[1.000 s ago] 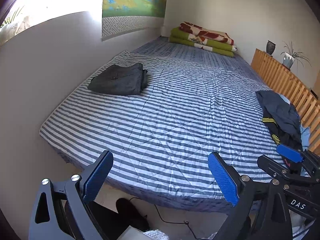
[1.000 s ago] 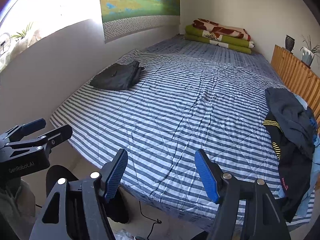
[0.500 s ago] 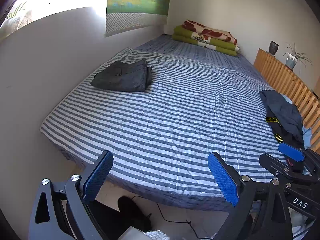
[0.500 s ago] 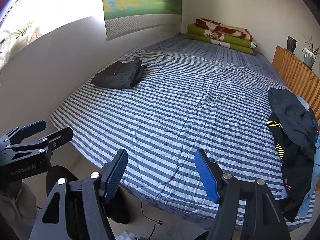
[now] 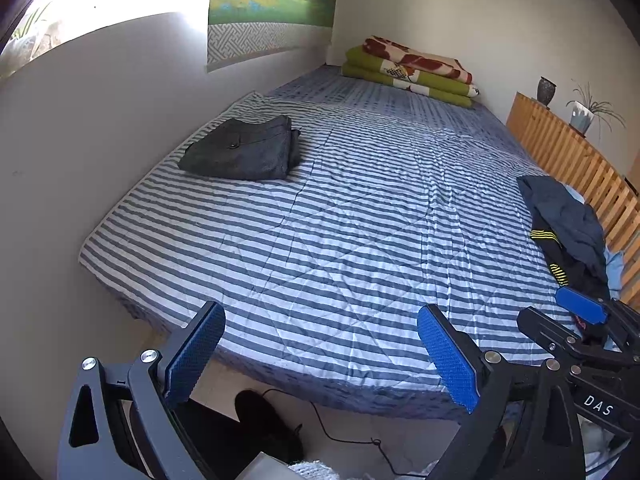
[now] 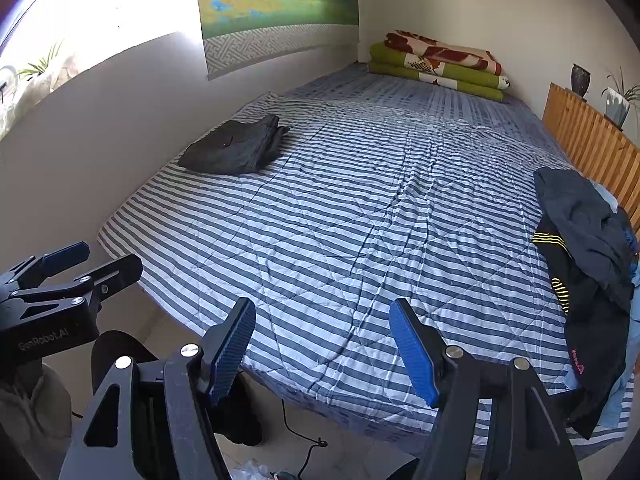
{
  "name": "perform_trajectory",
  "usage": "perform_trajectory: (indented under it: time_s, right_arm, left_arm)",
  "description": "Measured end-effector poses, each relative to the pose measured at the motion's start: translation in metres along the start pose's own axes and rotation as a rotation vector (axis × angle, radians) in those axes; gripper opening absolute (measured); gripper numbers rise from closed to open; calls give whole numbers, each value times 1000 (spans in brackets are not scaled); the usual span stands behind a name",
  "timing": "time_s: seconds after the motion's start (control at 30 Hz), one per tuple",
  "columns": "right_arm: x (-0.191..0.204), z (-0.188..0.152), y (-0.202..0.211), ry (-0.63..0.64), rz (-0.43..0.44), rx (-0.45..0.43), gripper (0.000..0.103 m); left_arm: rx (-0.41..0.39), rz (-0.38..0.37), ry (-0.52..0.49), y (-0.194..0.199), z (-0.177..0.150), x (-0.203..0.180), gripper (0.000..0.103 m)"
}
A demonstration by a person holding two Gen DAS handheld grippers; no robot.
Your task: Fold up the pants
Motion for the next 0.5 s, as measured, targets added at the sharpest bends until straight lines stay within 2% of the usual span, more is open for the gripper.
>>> perform_trajectory:
  time_s: [0.5]
  right_arm:
    - [-6, -3, 3, -10, -4, -5, 66]
  left_arm:
    - [-1, 0, -14, 2, -2, -10, 99]
Point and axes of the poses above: each gripper's, at about its wrist camera, not at the fingertips, and y roughly against the way its jaws point, x to its left, z to its top, the point moved 5 cm from there along -y, roughly the way its jaws point, and after that the axes turned 8 degrees about z, right-handed, at the moved point
